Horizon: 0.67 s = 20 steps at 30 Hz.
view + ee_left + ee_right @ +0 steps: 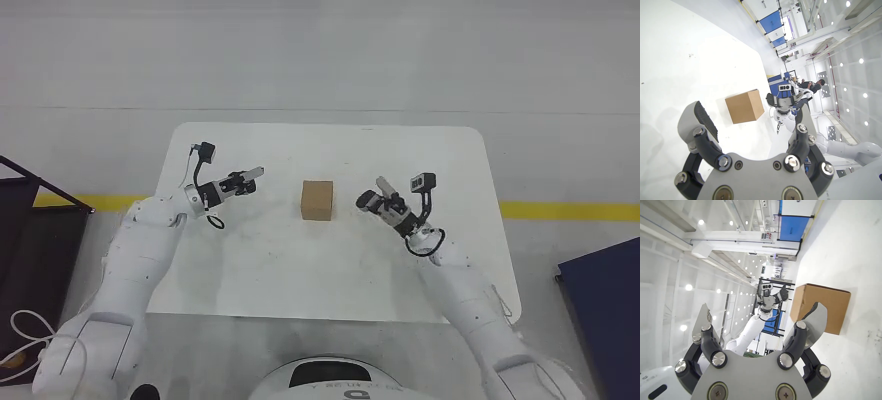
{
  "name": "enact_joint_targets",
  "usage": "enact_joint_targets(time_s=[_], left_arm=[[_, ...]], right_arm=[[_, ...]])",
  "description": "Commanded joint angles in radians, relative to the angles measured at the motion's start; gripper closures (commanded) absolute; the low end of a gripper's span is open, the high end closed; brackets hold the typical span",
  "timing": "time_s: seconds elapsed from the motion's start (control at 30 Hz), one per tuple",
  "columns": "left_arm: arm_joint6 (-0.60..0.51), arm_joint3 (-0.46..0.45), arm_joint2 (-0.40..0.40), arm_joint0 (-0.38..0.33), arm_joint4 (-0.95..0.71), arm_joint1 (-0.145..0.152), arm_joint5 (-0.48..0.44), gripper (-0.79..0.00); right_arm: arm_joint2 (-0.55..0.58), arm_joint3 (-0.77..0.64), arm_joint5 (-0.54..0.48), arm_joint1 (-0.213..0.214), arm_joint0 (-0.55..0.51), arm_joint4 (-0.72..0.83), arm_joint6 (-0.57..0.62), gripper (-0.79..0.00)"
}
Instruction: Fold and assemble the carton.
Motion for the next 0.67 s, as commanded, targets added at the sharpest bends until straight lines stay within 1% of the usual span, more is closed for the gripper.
enact_joint_targets(time_s=[0.0, 0.07, 0.13, 0.2, 0.3, 0.63], left_arm=[[0.000, 0.000, 0.000, 0.000, 0.000, 0.000, 0.000, -0.785], [0.000, 0.000, 0.000, 0.000, 0.000, 0.000, 0.000, -0.785], [0.000, 0.000, 0.000, 0.000, 0.000, 0.000, 0.000, -0.784], [0.000, 0.000, 0.000, 0.000, 0.000, 0.000, 0.000, -0.784], [0.000, 0.000, 0.000, 0.000, 0.000, 0.000, 0.000, -0.785], [0.000, 0.000, 0.000, 0.000, 0.000, 0.000, 0.000, -0.784]], right_arm=[[0.097, -0.162, 0.052, 0.029, -0.065, 0.025, 0.063, -0.785], [0.196, -0.298, 0.137, 0.055, -0.120, 0.073, 0.124, -0.785], [0.181, -0.274, 0.127, 0.053, -0.116, 0.067, 0.117, -0.785], [0.221, -0.328, 0.166, 0.057, -0.123, 0.078, 0.129, -0.785], [0.196, -0.298, 0.137, 0.055, -0.120, 0.073, 0.124, -0.785], [0.195, -0.297, 0.136, 0.055, -0.120, 0.073, 0.124, -0.785]])
